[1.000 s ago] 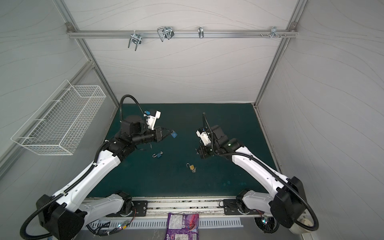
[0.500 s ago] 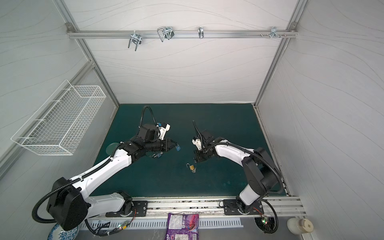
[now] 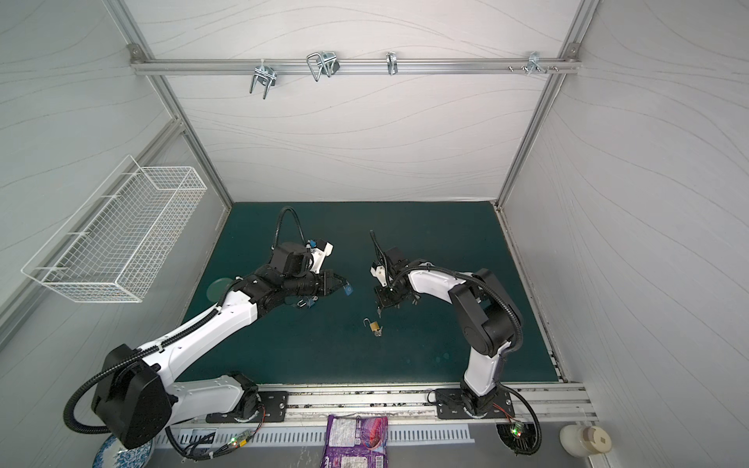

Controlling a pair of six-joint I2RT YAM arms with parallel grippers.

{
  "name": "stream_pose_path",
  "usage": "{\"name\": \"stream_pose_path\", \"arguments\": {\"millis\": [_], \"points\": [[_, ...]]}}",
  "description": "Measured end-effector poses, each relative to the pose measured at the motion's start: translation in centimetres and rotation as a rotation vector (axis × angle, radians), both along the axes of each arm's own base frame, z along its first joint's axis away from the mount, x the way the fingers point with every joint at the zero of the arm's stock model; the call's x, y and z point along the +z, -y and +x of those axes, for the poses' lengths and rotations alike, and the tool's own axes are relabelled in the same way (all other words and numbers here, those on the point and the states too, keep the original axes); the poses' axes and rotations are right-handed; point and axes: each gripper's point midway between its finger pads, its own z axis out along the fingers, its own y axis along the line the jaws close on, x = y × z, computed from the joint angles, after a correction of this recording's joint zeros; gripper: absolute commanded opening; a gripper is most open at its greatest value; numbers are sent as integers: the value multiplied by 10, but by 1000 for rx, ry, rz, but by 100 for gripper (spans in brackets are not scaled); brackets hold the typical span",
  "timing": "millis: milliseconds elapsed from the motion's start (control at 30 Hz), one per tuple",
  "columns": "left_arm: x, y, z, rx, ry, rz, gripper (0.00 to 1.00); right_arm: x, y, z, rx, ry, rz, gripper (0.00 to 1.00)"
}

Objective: Lock with the key

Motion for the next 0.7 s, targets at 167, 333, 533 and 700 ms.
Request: {"name": "stream_pose_path", "arguments": {"millis": [167,333,533,700], "points": [[-3,-1,0,4,-8,3,0,-1,4,7,-1,17,-13,0],[-8,0,0,5,-21,11,0,-1,7,12,-7,31,-21,0],[-12,-2,4,27,-59,-4,0,9,10,14,-16,59,-8,42],[0,-8,18,76,-80,-90,0,72,16,9,-13,247,111,52]]}}
